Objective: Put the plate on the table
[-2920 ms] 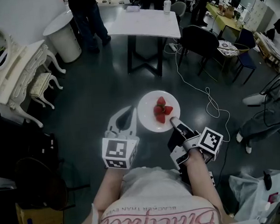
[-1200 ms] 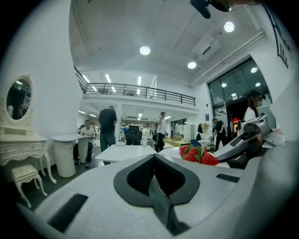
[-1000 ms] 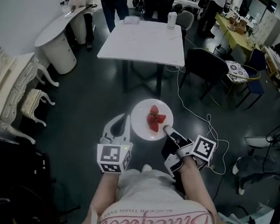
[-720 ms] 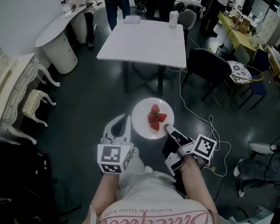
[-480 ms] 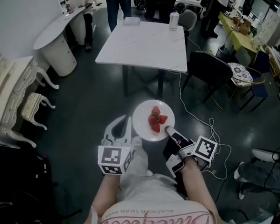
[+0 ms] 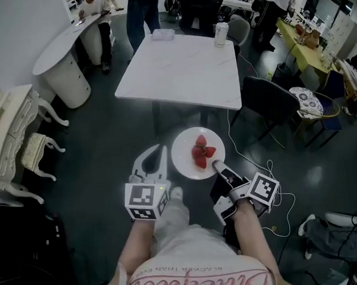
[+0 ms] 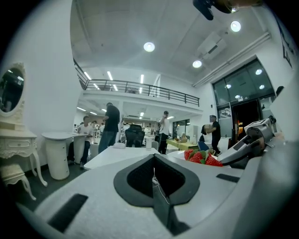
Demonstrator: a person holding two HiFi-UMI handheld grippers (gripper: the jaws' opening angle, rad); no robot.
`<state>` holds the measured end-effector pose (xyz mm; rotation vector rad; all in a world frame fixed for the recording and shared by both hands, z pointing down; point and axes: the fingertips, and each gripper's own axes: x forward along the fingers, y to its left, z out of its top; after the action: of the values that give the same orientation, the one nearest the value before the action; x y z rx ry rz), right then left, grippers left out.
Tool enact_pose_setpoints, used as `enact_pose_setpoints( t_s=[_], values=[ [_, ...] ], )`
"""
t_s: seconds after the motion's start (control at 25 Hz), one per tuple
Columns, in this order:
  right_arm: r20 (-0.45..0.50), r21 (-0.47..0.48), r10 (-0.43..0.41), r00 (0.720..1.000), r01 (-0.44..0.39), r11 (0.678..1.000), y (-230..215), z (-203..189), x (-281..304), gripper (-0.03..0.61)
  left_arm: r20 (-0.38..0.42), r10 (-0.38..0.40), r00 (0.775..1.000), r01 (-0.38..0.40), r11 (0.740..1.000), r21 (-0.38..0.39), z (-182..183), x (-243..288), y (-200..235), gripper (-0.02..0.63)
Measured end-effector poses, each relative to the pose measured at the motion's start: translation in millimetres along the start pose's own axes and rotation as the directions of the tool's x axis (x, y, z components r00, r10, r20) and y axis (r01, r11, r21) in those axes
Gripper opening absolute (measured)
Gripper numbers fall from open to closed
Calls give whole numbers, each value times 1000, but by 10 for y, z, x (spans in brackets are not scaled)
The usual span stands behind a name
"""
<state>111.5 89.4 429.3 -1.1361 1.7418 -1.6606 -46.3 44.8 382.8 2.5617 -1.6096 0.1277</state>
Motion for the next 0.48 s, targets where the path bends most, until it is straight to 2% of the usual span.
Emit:
enact_pose_setpoints(
  t_s=[0.24,0.48],
  values=[
    [12,14,4,1000,-5,1000,130,340,692,11,-13,-3,1000,3,1000,-21,85,663,477,5],
    [36,14,4,999,-4,1000,267,731,1342,11,7,-46,999,46,999,9,306,1349,794,5]
  ],
)
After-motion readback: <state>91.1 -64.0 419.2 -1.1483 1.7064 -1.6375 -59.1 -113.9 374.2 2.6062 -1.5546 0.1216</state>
